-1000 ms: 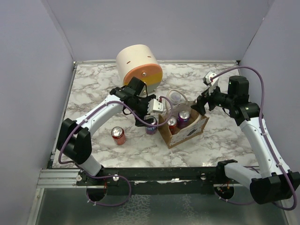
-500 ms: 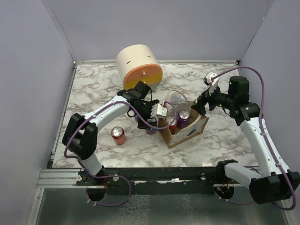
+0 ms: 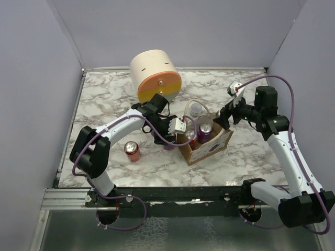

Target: Place the beverage into the canvas bag

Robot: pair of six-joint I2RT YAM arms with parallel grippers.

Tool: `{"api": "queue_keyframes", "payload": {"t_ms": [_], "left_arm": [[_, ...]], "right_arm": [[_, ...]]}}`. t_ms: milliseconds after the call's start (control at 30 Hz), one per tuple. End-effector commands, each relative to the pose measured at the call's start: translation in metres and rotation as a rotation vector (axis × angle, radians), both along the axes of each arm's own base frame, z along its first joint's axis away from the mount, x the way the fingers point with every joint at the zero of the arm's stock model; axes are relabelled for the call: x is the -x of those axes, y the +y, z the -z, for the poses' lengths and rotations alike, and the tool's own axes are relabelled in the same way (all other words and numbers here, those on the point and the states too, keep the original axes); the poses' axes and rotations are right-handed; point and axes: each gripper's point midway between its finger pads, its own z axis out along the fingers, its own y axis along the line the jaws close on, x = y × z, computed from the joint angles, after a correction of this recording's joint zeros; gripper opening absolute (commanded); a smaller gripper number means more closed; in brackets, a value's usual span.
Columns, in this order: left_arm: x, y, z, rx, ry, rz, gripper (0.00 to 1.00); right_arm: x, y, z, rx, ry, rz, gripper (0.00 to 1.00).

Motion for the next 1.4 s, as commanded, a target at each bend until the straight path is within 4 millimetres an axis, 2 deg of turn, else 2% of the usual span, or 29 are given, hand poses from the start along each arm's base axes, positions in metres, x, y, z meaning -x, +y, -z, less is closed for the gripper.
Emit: {"api": "queue_keyframes", "payload": {"t_ms": [0, 200, 400, 567, 733, 900, 1067, 1267, 1367], "left_arm": [[0.006, -0.007, -0.009, 0.047, 0.004, 0.013, 0.57], [0.011, -0.003, -0.022, 0.040, 0.001, 0.030, 0.37], [0.016, 0.004, -0.048, 0.034, -0.018, 0.034, 0.16], [0.023, 0.010, -0.076, 0.045, -0.040, 0.030, 0.09], [0.029, 0.012, -0.118, 0.085, -0.075, 0.021, 0.00], [0.038, 0.013, -0.161, 0.143, -0.103, 0.025, 0.00], [0.046, 0.002, -0.201, 0.247, -0.109, 0.052, 0.00], [0.052, -0.027, -0.242, 0.389, -0.078, 0.080, 0.00], [0.051, -0.045, -0.252, 0.430, -0.048, 0.073, 0.00]], "right_arm": [[-0.001, -0.001, -0.004, -0.012, -0.022, -0.002, 0.87], [-0.004, -0.010, -0.003, 0.027, -0.033, 0.036, 0.87], [-0.006, -0.029, 0.016, 0.123, -0.012, 0.104, 0.87], [-0.004, -0.035, 0.036, 0.166, 0.037, 0.112, 0.83], [-0.003, -0.037, 0.054, 0.193, 0.081, 0.104, 0.76], [-0.007, -0.035, 0.064, 0.189, 0.111, 0.097, 0.69], [-0.013, -0.031, 0.066, 0.163, 0.130, 0.103, 0.62], [-0.017, -0.032, 0.080, 0.165, 0.173, 0.112, 0.56], [-0.021, -0.033, 0.085, 0.174, 0.182, 0.126, 0.53]]}}
